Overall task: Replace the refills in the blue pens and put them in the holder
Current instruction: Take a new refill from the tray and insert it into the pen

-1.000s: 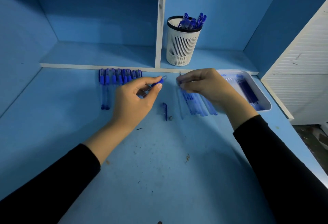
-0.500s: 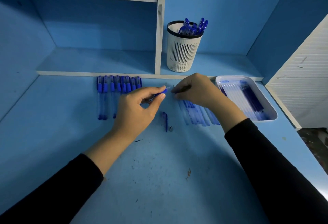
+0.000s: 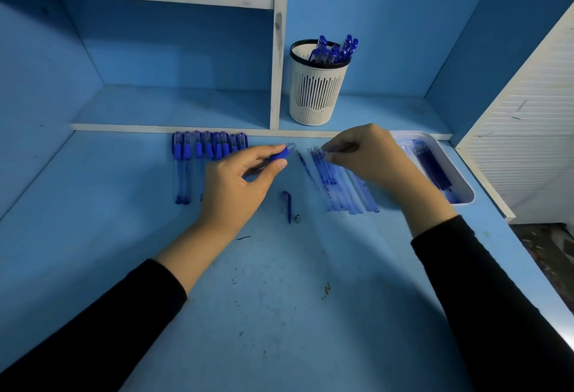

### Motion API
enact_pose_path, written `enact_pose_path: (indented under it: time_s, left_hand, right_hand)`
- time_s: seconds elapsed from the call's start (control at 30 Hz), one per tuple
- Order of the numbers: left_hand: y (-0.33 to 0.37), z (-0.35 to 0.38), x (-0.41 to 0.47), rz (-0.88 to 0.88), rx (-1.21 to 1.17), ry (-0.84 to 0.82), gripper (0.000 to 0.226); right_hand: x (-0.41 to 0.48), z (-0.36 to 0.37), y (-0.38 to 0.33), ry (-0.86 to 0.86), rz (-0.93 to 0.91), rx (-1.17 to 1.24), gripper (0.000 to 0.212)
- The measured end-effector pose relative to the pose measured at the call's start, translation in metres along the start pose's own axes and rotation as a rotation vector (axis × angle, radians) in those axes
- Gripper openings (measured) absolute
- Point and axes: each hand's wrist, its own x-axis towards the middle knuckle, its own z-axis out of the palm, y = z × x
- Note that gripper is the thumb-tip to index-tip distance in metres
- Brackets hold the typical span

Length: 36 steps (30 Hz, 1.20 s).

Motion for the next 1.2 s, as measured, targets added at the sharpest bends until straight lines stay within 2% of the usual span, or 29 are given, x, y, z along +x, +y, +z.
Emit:
enact_pose_path:
  time_s: [0.1,0.23,0.37,0.53,1.07,1.2]
  left_hand:
    - [0.002,0.000,-0.002,0.013,0.006,0.002,0.022]
    - [0.008,0.003,-0.007,0.030,0.003,0.004,0.021]
    - [0.015,0.009,-0.012,0.003,-0.051,-0.036,0.021]
    - [0.019,0.014,-0.017,0.030,-0.057,-0.078,0.022]
    - [0.018,0.012,-0.018,0.010,-0.036,-0.122,0.023]
    - [0.017,0.012,-0.019,-0.014,-0.049,-0.117,0.023]
  right_hand:
    - [-0.015,-0.025,0.019,0.054,0.050,0.101,0.012]
    - [-0.031,-0.050,0.047,0.136,0.137,0.016,0.017]
    - [-0.040,-0.056,0.065,0.121,0.219,-0.103,0.019]
    - [-0.037,-0.052,0.068,0.100,0.261,-0.092,0.018]
    - [-0.038,-0.053,0.070,0.105,0.247,-0.113,0.020]
    - [-0.039,-0.052,0.069,0.114,0.235,-0.163,0.011]
